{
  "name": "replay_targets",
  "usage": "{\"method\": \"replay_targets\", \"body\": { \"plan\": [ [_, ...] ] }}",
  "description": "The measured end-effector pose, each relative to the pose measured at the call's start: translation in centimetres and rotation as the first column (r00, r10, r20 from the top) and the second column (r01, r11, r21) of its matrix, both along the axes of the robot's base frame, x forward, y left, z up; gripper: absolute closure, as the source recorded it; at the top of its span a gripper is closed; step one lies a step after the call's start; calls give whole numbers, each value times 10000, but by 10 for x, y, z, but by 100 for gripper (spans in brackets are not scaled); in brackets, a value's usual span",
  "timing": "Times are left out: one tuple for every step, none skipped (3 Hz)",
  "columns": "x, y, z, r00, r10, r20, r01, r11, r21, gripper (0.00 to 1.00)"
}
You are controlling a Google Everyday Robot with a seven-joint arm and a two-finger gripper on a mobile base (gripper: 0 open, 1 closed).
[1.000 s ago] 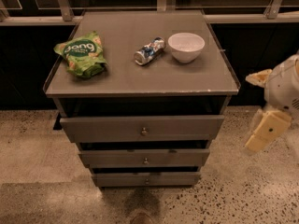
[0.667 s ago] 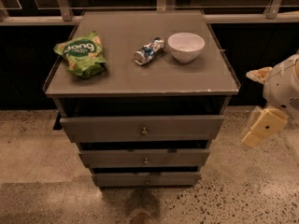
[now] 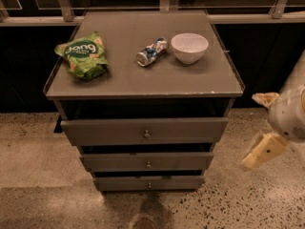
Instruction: Open top drawer
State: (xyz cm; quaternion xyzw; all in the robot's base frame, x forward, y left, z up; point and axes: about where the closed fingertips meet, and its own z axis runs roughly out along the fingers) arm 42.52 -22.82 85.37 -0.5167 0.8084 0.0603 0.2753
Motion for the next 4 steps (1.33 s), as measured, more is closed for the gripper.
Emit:
{"method": "replay_targets", "body": {
  "plan": [
    [2,-3,-54,9970,-736,220,698,9874,1424,0],
    [12,-7,-50,9920,-1096,631,984,9823,1592,19],
    [12,-7,-50,9920,-1093,630,982,9824,1590,42],
    [12,-7,-50,9920,-1093,630,981,9824,1589,65]
  ]
}}
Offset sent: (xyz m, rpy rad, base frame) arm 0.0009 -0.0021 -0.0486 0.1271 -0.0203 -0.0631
